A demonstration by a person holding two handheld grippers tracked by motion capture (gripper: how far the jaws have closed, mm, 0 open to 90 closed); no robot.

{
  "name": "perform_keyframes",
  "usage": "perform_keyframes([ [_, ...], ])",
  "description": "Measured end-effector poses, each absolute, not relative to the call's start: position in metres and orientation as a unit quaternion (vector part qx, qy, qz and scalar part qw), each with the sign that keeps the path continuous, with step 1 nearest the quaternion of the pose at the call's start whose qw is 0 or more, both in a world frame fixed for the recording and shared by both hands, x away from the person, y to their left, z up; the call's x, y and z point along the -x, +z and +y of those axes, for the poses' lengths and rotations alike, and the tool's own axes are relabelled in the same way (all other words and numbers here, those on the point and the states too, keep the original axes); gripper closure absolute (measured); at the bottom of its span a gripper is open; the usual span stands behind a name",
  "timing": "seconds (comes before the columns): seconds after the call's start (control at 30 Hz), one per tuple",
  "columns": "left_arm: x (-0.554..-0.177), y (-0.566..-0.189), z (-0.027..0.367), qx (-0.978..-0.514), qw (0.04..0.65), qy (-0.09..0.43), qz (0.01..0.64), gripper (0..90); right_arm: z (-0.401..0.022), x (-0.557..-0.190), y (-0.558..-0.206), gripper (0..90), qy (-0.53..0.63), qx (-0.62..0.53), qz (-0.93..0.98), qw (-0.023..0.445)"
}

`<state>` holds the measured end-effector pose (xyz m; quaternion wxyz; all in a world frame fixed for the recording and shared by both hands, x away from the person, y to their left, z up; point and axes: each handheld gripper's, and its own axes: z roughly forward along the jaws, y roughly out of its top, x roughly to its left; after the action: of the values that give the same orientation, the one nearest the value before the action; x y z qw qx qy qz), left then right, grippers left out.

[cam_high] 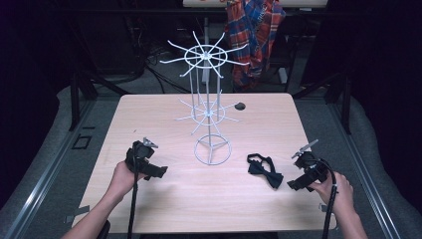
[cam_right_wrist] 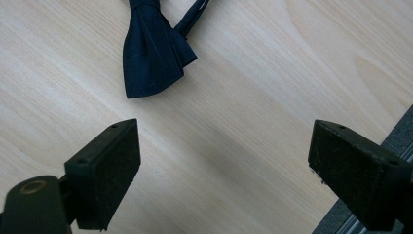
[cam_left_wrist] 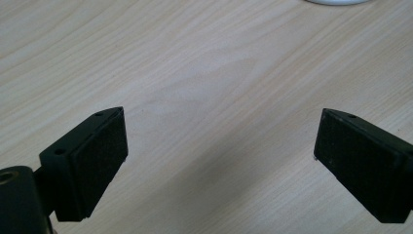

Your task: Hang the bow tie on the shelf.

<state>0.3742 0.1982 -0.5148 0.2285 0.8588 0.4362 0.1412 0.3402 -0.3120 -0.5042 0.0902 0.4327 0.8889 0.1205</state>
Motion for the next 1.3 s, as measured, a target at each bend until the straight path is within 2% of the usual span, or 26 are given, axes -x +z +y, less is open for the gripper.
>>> perform_keyframes([
  [0.67, -0.373, -0.515, 0.199, -0.86, 0.227, 0.137, 0.436, 5.3, -0.295, -0.343, -0.499, 6.8, 0.141, -0.411, 0.894, 0.104],
  [1.3, -0.373, -0.515, 0.197, -0.862, 0.226, 0.136, 0.434, 5.3, -0.27, -0.347, -0.508, 7.3, 0.129, -0.382, 0.91, 0.09],
])
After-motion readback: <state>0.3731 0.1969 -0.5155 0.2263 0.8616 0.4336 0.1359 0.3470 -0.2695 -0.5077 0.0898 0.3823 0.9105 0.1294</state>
